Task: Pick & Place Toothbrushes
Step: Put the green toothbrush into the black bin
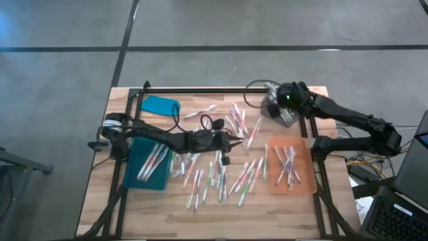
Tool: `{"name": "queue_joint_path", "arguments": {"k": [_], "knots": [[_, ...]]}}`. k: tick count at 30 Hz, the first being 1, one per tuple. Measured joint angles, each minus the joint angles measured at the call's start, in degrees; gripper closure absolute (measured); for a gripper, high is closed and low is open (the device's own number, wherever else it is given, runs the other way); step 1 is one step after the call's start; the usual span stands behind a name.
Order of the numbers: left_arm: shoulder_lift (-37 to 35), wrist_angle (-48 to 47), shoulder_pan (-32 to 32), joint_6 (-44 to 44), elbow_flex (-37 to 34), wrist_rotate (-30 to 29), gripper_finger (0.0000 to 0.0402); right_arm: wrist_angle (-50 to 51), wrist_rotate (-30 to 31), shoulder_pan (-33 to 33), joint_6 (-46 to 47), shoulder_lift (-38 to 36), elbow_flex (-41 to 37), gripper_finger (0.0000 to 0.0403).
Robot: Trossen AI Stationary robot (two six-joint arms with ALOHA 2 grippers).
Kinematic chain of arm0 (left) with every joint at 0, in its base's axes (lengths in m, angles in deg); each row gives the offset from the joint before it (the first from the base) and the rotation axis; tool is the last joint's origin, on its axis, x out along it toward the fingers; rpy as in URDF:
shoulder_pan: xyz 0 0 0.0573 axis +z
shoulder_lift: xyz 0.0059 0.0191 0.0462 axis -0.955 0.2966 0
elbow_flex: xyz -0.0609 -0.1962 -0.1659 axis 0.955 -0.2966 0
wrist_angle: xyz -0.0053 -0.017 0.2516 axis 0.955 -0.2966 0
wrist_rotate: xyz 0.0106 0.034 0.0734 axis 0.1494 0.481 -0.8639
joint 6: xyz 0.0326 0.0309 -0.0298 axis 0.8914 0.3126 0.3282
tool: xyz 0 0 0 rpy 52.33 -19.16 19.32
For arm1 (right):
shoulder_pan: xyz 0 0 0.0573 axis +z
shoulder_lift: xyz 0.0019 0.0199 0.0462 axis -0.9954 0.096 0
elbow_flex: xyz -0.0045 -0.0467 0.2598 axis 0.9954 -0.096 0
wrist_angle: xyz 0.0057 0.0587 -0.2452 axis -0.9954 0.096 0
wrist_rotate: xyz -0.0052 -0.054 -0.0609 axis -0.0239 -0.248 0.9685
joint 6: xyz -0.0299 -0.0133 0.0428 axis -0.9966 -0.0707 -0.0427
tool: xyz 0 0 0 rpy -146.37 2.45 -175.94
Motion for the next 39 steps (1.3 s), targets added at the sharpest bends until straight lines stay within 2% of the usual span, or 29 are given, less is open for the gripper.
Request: {"name": "queue_joint_path", "arguments": {"k": [3,6,9,13,17,22,28,35,39], "knots": [[-0.26,-0.49,0.0,3.57,-0.11,-0.43,0.0339,6.63,0.04,-2.11,2.26,3.58,5.46,0.0385],[-0.95,-0.72,0.0,-0.72,-0.7,-1.9,0.0341,13.34,0.03,-3.41,3.39,8.51,10.67,0.0385],[-3.78,-0.38,1.1,-2.84,-2.97,1.77,0.0345,18.47,-0.02,-4.37,3.45,13.13,14.82,0.0385],[-8.96,0.21,2.98,-5.4,-6.22,5.05,0.0351,20.19,-0.45,-4.82,3.65,17.49,18.52,0.0385],[-15.26,0.68,4.23,-7.87,-10.37,5.13,0.035,20.12,-3.35,-5.56,4.17,20.57,20.33,0.0385],[-21.78,0.92,4.83,-9.02,-15.94,5.09,0.0347,20.59,-4.47,-6.58,6.52,21.96,19.21,0.0385],[-27.48,1.38,4.81,-4.87,-20.58,4.64,0.0346,19.9,-4.35,-6.86,7.61,21.16,15.28,0.0385],[-30.85,1.56,4.83,-2.97,-22.27,4.48,0.0346,14.15,-3.97,-7.87,7.67,18.25,9.01,0.0385],[-31.21,1.51,4.82,-4.8,-22.23,4.48,0.0346,11.53,-3.98,-8.81,7.55,17.74,6.64,0.0385]]}}
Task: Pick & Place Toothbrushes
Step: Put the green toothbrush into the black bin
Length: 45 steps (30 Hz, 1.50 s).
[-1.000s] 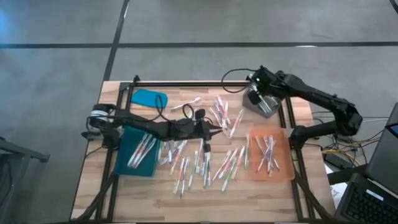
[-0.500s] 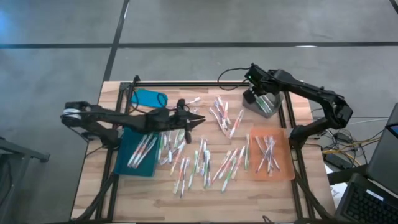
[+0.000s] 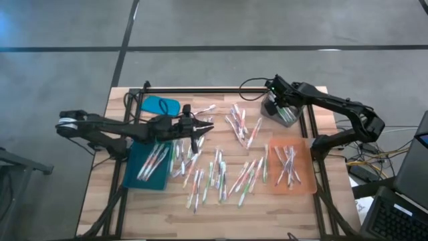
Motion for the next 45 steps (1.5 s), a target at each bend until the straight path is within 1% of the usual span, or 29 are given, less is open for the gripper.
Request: {"name": "queue_joint_path", "arguments": {"k": [4,11,17,20,24,29,33,45], "knots": [[-0.02,0.12,-0.04,-2.26,0.11,0.0,0.0346,-0.86,-0.12,-1.15,-0.56,0.51,-1.39,0.0385],[0.0,-0.51,-0.04,-2.35,0.07,0.0,0.0346,-1.79,-0.48,-1.68,-0.75,0.7,-2.67,0.0385],[0.0,-0.54,-0.04,-2.39,0.07,0.0,0.0346,-6.15,-0.98,-1.99,-1.33,0.7,-5.53,0.0385],[0.0,-0.55,-0.04,-2.41,0.07,0.0,0.0346,-8.4,-2.55,-3.03,-1.56,0.68,-7.63,0.0385],[0.0,-0.54,-0.04,-2.45,0.07,0.0,0.0346,-10.92,-3.04,-4.56,-2.95,0.68,-9.92,0.0385],[0.03,-0.53,-0.04,-2.45,0.07,0.0,0.0346,-12.59,-3.72,-5.47,-3.78,0.68,-10.98,0.0385],[0.03,-0.53,-0.04,-2.45,0.07,0.0,0.0346,-14.65,-6.06,-5.49,-4.4,0.68,-11.97,0.0385],[0.05,-0.53,-0.04,-2.44,0.07,-0.02,0.0346,-20.43,-6.07,-5.68,-4.58,0.7,-17.71,0.0385]]}}
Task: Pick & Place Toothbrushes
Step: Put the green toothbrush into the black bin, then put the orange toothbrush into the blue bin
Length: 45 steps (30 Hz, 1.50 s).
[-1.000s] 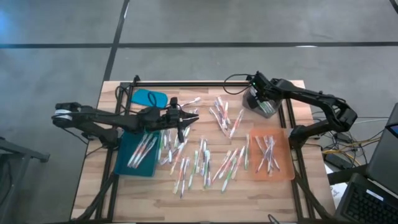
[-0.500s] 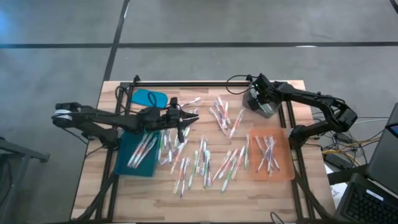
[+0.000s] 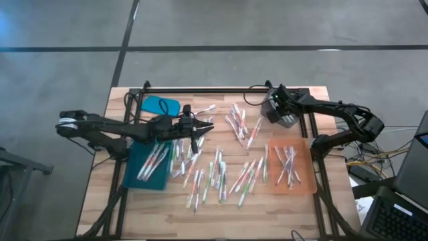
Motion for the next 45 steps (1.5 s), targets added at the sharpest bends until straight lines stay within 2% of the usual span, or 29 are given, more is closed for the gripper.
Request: {"name": "queue_joint_path", "arguments": {"k": [10,28,36,45], "knots": [[0.0,0.0,0.0,0.01,0.0,-0.01,0.0346,-1.44,0.0,-0.22,0.42,0.0,-0.64,0.0378],[0.02,-0.02,0.02,0.23,0.0,-0.01,0.0346,-1.53,-0.04,-0.22,0.44,0.0,-0.42,0.0277],[0.02,-0.12,0.04,0.53,0.0,-0.02,0.0346,1.6,-0.63,-0.22,0.15,0.02,4.11,0.0253],[0.02,-0.57,0.02,0.51,-0.02,-0.02,0.0346,12.07,-0.62,-0.2,-1.06,-0.44,12.42,0.0245]]}}
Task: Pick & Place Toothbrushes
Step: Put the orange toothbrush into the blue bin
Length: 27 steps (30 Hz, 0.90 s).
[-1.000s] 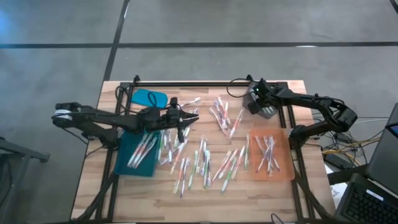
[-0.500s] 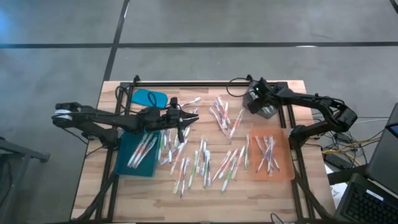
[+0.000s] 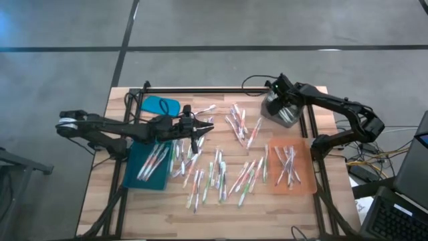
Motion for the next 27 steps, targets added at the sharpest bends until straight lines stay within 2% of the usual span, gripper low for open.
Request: {"name": "queue_joint_path", "arguments": {"k": [5,15,27], "knots": [[0.0,-0.08,0.0,0.0,-0.02,0.0,0.0346,7.87,0.0,0.13,0.04,-0.02,6.15,0.0256],[0.0,-0.14,0.0,-0.02,-0.04,0.01,0.0346,20.68,0.01,2.77,2.56,-0.09,18.84,0.0301],[0.0,-1.45,0.0,-0.04,-0.04,0.01,0.0346,25.53,0.01,15.17,6.2,-0.21,26.06,0.0357]]}}
